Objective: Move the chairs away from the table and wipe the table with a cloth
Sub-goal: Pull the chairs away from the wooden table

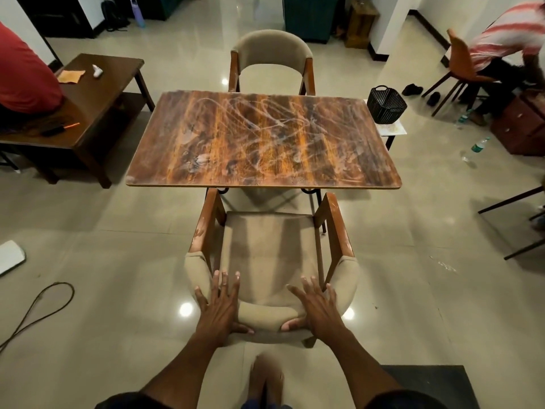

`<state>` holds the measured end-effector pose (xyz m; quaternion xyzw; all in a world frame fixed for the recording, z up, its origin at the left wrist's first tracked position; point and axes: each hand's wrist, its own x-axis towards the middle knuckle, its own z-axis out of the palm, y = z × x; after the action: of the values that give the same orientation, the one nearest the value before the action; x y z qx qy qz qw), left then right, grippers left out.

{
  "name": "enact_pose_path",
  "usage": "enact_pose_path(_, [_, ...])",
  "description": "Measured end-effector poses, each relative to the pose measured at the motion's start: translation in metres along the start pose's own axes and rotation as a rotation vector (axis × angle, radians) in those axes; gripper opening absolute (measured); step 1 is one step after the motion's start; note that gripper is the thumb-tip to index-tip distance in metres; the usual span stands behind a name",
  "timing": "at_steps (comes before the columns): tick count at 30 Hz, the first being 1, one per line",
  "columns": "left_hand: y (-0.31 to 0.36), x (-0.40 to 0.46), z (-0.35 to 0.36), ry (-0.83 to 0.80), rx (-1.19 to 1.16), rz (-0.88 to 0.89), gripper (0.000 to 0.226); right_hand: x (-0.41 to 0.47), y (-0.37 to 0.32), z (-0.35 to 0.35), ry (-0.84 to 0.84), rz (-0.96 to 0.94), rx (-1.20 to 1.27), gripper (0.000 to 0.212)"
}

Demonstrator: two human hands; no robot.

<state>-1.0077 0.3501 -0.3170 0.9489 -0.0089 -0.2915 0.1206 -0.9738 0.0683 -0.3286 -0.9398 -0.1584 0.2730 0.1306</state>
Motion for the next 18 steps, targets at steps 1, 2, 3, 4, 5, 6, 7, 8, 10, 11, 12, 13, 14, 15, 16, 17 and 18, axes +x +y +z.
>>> enact_pose_path(1, [0.001, 0.001, 0.000, -0.010, -0.005, -0.005, 0.156, 0.002, 0.002, -0.001, -0.004, -0.011, -0.006, 0.145])
enact_pose_path(2, [0.002, 0.001, 0.000, -0.013, -0.011, -0.015, 0.156, 0.003, 0.003, -0.001, -0.007, -0.018, -0.009, 0.146])
enact_pose_path(3, [0.003, 0.002, 0.001, -0.006, -0.013, -0.024, 0.155, 0.004, 0.004, -0.001, -0.012, -0.022, -0.014, 0.145])
enact_pose_path(4, [0.003, 0.002, 0.001, 0.005, -0.011, -0.028, 0.155, 0.005, 0.004, -0.002, -0.015, -0.026, -0.019, 0.144])
enact_pose_path(5, [0.003, 0.002, 0.001, 0.007, -0.007, -0.025, 0.156, 0.004, 0.003, -0.003, -0.017, -0.033, -0.016, 0.141])
enact_pose_path(6, [0.002, 0.001, 0.000, 0.002, -0.004, -0.019, 0.156, 0.002, 0.004, -0.004, -0.009, -0.038, 0.007, 0.136])
enact_pose_path(7, [-0.001, 0.000, -0.001, -0.003, 0.005, -0.006, 0.157, -0.003, 0.006, -0.006, 0.033, -0.026, 0.057, 0.128])
enact_pose_path(8, [-0.005, 0.000, -0.003, 0.001, 0.016, 0.017, 0.157, -0.007, 0.012, -0.007, 0.126, 0.011, 0.137, 0.121])
enact_pose_path(10, [-0.018, 0.001, -0.011, 0.016, -0.011, 0.049, 0.151, -0.019, 0.037, -0.006, 0.352, 0.148, 0.289, 0.112])
enact_pose_path(11, [-0.025, 0.004, -0.018, 0.040, -0.051, 0.043, 0.145, -0.027, 0.053, -0.004, 0.412, 0.217, 0.323, 0.112])
enact_pose_path(12, [-0.032, 0.007, -0.025, 0.079, -0.086, 0.030, 0.140, -0.033, 0.068, 0.002, 0.431, 0.263, 0.331, 0.111])
enact_pose_path(13, [-0.038, 0.012, -0.033, 0.116, -0.102, 0.013, 0.136, -0.038, 0.080, 0.008, 0.415, 0.292, 0.339, 0.108])
enact_pose_path(14, [-0.043, 0.017, -0.039, 0.135, -0.093, -0.005, 0.133, -0.040, 0.086, 0.011, 0.384, 0.310, 0.369, 0.103])
enact_pose_path(15, [-0.047, 0.022, -0.046, 0.135, -0.074, -0.022, 0.133, -0.039, 0.087, 0.013, 0.358, 0.325, 0.428, 0.098])
enact_pose_path(16, [-0.049, 0.024, -0.051, 0.121, -0.067, -0.042, 0.133, -0.036, 0.083, 0.011, 0.340, 0.338, 0.497, 0.095])
enact_pose_path(17, [-0.051, 0.025, -0.054, 0.102, -0.072, -0.065, 0.133, -0.034, 0.077, 0.009, 0.330, 0.351, 0.562, 0.094])
enact_pose_path(18, [-0.050, 0.025, -0.054, 0.085, -0.088, -0.091, 0.130, -0.029, 0.072, 0.007, 0.328, 0.359, 0.607, 0.094])
